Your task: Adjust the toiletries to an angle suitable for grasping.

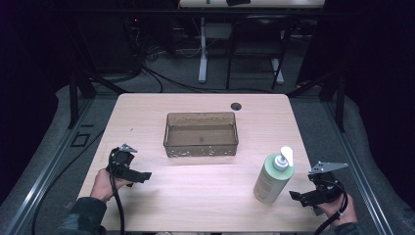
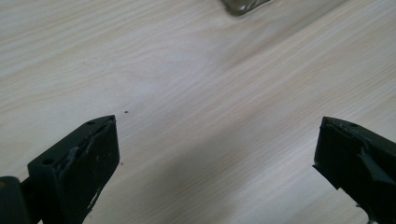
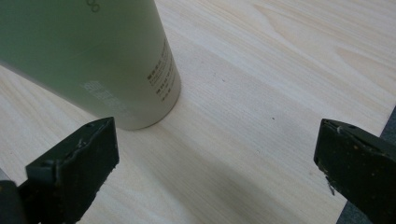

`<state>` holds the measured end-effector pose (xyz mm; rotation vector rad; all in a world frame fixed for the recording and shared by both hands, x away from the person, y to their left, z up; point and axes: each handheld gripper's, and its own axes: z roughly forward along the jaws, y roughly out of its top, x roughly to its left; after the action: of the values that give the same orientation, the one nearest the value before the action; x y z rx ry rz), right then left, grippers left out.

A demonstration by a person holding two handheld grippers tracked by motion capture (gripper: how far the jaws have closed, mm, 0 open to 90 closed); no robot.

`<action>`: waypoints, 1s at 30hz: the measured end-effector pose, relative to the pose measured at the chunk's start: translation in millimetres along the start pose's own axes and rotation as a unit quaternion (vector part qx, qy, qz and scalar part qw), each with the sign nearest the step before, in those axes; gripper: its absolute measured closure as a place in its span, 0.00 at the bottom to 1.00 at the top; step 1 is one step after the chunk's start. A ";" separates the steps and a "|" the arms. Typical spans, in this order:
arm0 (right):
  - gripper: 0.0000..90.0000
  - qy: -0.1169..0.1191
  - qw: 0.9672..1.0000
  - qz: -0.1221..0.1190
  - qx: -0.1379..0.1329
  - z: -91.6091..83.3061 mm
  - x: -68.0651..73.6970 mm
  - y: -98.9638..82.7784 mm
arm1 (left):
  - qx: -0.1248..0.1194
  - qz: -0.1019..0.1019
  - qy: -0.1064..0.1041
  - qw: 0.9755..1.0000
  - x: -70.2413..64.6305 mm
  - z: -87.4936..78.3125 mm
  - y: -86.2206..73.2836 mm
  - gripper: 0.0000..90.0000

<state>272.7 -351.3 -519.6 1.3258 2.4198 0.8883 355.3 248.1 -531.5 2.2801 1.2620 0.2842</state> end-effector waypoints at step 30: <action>0.00 0.051 0.994 -0.074 -0.065 3.3 42.4 27.7 | 0.004 0.002 0.009 1.000 5.2 -3.5 -0.7 0.00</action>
<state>269.4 -303.8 -502.0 1.0661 2.4499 1.0752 356.2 254.0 -529.3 2.2926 1.2705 0.3030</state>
